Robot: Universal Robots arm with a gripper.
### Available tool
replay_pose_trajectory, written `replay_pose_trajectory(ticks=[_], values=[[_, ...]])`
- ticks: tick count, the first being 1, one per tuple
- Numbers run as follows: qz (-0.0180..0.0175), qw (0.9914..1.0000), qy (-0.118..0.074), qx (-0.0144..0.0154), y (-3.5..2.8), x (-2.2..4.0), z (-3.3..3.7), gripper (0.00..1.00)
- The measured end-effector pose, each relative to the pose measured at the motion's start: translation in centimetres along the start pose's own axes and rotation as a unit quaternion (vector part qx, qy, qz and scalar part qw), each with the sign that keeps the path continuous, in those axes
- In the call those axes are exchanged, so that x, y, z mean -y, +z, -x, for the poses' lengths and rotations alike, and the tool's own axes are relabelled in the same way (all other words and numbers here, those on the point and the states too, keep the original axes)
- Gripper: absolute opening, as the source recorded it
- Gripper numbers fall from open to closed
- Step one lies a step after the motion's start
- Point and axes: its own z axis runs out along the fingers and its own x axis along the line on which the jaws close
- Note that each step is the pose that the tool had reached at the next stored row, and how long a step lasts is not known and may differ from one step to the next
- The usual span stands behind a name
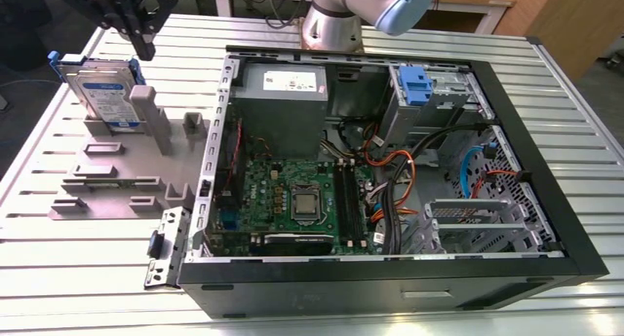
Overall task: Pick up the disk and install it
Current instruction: 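Reach for the disk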
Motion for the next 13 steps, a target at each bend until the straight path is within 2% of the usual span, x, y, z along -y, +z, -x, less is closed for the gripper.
replay_pose_trajectory(ticks=[8,13], values=[[-0.0001,1.00000,0.000,-0.0009,0.03,-0.19,-1.47,0.11],[0.0000,1.00000,0.000,-0.0010,0.03,-0.19,-1.58,0.11]])
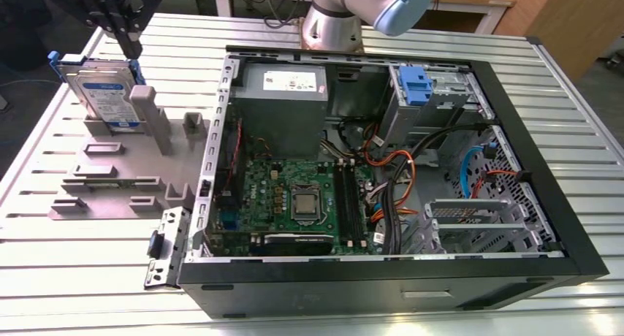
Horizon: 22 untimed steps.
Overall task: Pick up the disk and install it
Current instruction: 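Reach for the disk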
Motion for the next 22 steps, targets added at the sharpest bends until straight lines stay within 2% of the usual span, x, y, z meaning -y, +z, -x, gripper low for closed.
replay_pose_trajectory(ticks=[5,12,22], values=[[0.0000,1.00000,0.000,0.0000,0.00,-0.02,-0.17,0.11],[0.0000,1.00000,0.000,0.0000,0.00,-0.07,-0.82,0.11],[-0.0001,1.00000,0.000,-0.0006,0.04,-0.43,-2.34,0.11]])
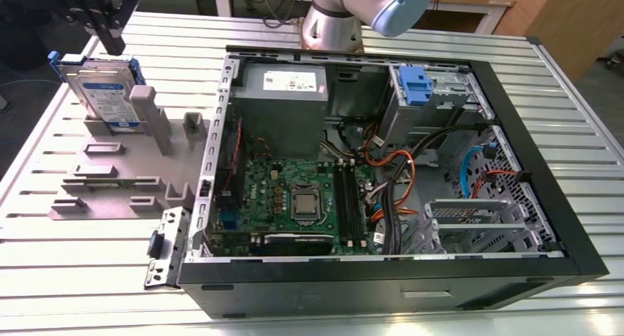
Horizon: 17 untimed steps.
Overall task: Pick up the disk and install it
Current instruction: 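Reach for the disk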
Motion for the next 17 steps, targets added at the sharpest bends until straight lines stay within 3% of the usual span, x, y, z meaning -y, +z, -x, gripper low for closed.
replay_pose_trajectory(ticks=[5,17], values=[[0.0000,1.00000,0.000,-0.0004,0.03,-0.05,-0.58,0.11],[0.0000,1.00000,0.000,-0.0004,0.03,-0.04,-0.68,0.11]])
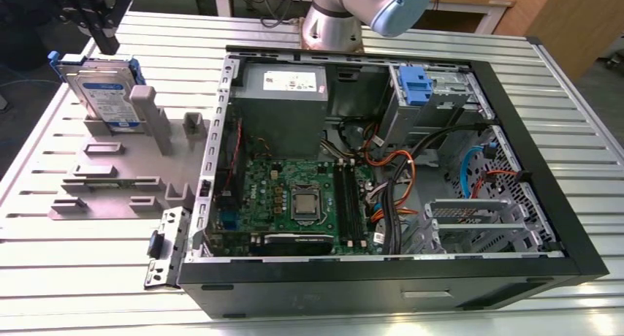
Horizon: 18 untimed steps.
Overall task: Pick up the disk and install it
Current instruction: 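Reach for the disk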
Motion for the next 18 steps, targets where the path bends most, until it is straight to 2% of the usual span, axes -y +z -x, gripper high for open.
replay_pose_trajectory(ticks=[4,8,13,18], values=[[0.0000,1.00000,0.000,-0.0001,0.00,-0.01,-0.33,0.11],[0.0000,1.00000,0.000,-0.0002,0.02,-0.24,-1.00,0.11],[-0.0001,1.00000,0.000,-0.0003,0.11,-1.09,-2.05,0.11],[0.0000,1.00000,0.000,-0.0003,0.16,-1.21,-3.27,0.11]])
